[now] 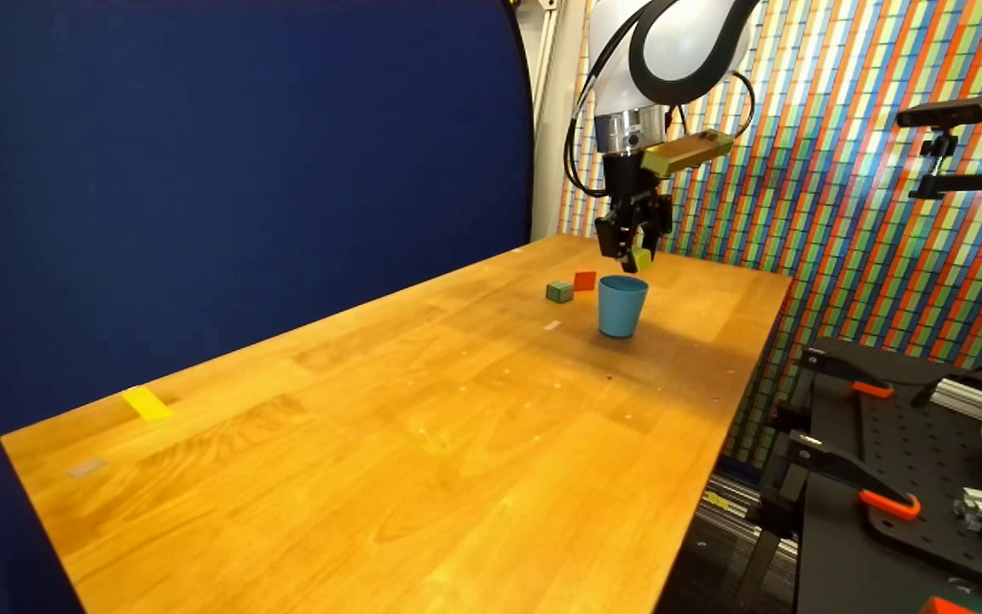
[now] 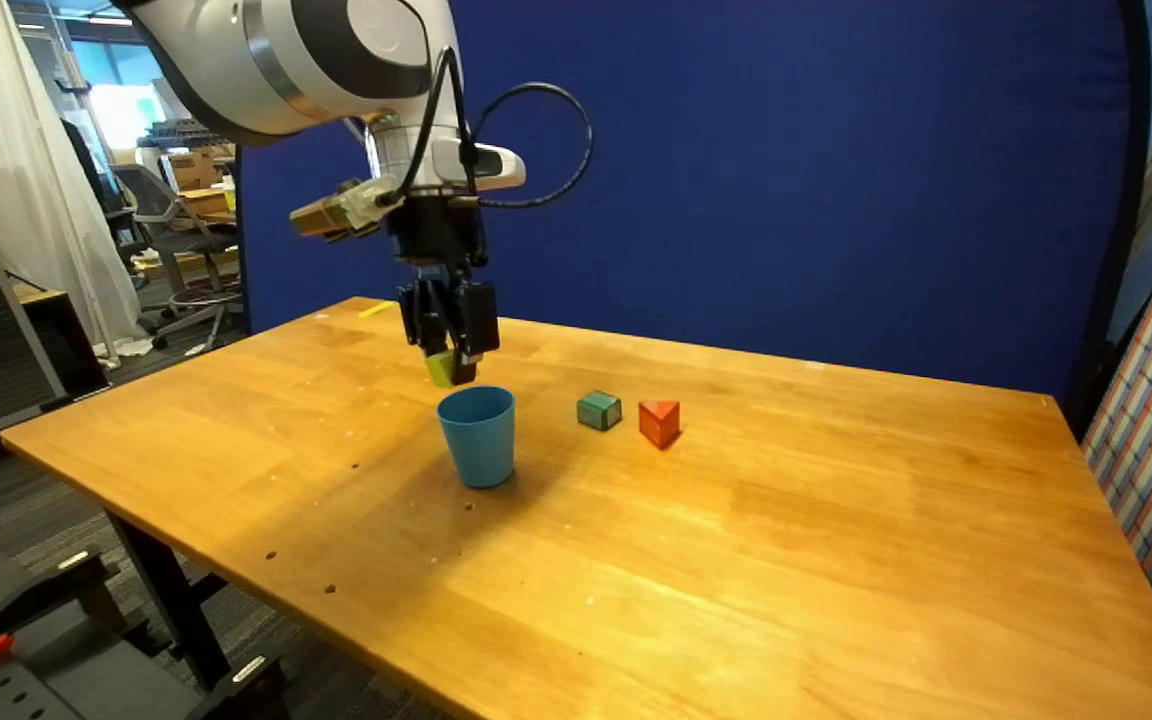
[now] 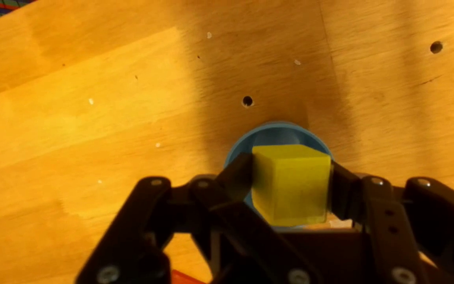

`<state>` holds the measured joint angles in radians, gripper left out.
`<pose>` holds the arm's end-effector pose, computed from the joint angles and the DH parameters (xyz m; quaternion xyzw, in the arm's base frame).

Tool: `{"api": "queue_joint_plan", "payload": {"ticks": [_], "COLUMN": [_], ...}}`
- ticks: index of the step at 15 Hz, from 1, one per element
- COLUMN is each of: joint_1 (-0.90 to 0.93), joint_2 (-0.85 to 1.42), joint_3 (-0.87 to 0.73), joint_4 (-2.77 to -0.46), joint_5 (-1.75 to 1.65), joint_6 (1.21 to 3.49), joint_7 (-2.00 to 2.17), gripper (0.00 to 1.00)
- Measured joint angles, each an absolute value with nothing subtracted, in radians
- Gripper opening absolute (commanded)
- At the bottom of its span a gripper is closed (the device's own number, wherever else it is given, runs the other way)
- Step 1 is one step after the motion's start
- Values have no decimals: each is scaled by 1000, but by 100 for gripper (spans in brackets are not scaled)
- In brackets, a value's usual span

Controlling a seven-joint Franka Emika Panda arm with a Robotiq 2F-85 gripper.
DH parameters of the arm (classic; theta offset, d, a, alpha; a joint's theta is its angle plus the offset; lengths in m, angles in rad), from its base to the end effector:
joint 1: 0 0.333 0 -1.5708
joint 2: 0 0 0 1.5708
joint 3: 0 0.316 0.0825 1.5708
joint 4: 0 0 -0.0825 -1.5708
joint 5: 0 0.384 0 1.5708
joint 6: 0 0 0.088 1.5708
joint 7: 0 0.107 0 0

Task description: Pick up the yellow block and put it in the cup

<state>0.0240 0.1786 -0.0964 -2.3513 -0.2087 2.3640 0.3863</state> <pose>0.4933 -0.0391 0.2429 0.9828 -0.1472 -0.0698 0.0872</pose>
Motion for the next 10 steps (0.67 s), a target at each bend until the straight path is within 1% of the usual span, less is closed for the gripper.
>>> {"api": "queue_joint_plan", "payload": {"ticks": [1, 2, 5, 8, 10], "joint_1": [24, 24, 24, 24, 22], "joint_2": [181, 181, 181, 181, 179], "joint_3": [-96, -96, -96, -96, -89], "joint_4": [-2351, -2351, -2348, -2345, -2343], "joint_5": [-209, -208, -208, -206, -126], "joint_6": [2365, 2365, 2366, 2367, 2365], "joint_7": [386, 386, 386, 386, 342], "gripper": [72, 81, 99, 100, 100]}}
